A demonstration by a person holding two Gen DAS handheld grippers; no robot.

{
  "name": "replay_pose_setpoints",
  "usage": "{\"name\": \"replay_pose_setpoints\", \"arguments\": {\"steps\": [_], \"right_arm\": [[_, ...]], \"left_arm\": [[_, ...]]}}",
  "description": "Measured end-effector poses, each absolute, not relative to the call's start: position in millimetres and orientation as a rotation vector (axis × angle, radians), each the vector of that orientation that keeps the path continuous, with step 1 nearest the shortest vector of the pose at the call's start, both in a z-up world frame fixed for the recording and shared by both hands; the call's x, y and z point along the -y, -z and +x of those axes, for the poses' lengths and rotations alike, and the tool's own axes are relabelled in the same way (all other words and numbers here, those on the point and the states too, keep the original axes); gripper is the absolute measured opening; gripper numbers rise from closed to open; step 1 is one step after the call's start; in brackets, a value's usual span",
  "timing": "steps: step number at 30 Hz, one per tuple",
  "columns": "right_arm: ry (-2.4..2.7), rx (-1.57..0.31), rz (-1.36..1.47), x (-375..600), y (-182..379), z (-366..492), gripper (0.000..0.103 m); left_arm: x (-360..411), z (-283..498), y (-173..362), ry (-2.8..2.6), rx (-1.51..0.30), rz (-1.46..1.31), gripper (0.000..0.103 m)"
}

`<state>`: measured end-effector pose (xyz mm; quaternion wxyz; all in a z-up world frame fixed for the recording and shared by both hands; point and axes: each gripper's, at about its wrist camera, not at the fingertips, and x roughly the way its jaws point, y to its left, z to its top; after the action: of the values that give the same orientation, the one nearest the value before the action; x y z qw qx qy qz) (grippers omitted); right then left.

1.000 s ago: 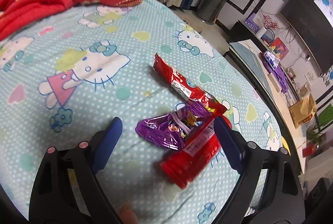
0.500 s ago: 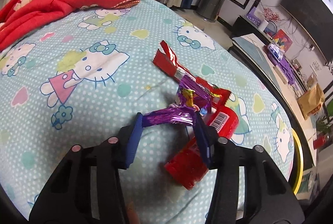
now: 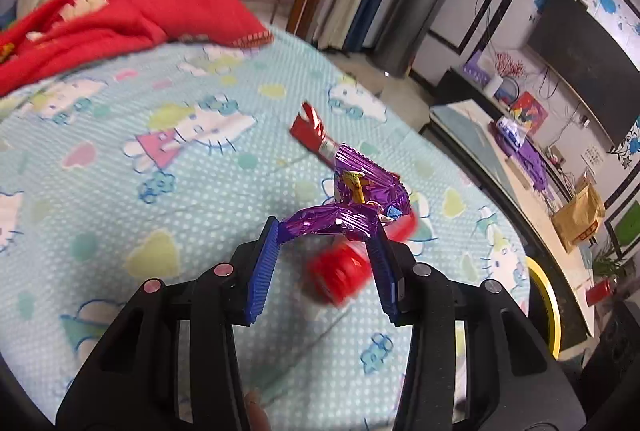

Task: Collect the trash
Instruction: 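Grasp the purple wrapper with the left tool while the right tool grasps the white mesh, then carry the purple wrapper and white mesh in both tools over the yellow bin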

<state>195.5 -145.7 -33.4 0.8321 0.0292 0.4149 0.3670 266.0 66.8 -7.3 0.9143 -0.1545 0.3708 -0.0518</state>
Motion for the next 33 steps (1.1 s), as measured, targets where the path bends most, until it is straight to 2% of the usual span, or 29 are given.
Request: {"name": "replay_pose_setpoints", "arguments": {"steps": [12,33], "right_arm": [[-0.667,-0.825,0.105,191.5,17.8,210.3,0.015],[-0.439,-0.751,0.203,283.6,-2.6,232.6,0.015]], "left_arm": [[-48.1,221.5,-16.8,0.134,-0.688,-0.308,0.036],[34.3,207.4,-27.6,0.308,-0.684,-0.23,0.036]]}}
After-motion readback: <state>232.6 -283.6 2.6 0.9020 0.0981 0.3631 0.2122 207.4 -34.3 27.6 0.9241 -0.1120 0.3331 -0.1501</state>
